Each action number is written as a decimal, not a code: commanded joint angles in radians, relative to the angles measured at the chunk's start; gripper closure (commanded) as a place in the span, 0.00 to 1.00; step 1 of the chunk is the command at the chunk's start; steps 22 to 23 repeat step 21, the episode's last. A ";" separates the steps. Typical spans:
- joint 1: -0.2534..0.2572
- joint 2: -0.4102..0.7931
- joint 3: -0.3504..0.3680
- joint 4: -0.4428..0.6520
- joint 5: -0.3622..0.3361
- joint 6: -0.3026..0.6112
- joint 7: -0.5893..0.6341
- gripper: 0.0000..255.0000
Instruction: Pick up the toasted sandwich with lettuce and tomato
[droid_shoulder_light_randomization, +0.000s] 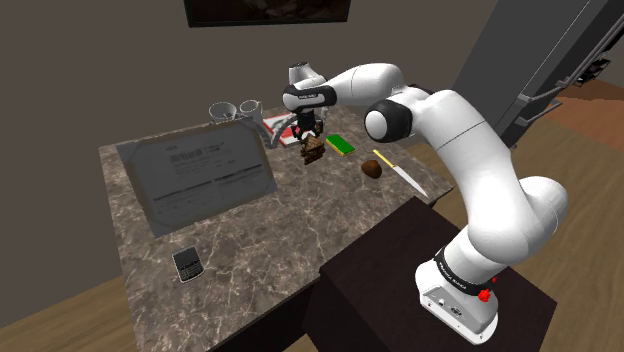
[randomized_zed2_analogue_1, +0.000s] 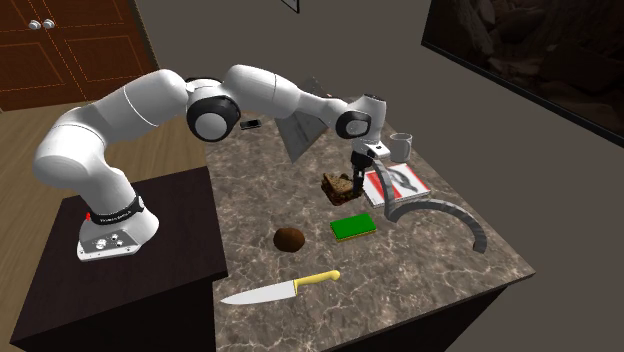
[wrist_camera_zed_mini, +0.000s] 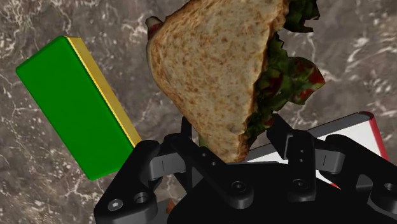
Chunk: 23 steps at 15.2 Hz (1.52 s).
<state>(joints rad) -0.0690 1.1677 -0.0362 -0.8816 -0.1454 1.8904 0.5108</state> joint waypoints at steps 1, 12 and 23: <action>0.000 0.000 0.000 0.000 0.000 0.000 0.000 1.00; 0.002 -0.074 0.001 -0.027 0.000 -0.048 -0.007 1.00; 0.002 -0.126 0.001 -0.024 0.001 -0.102 -0.016 1.00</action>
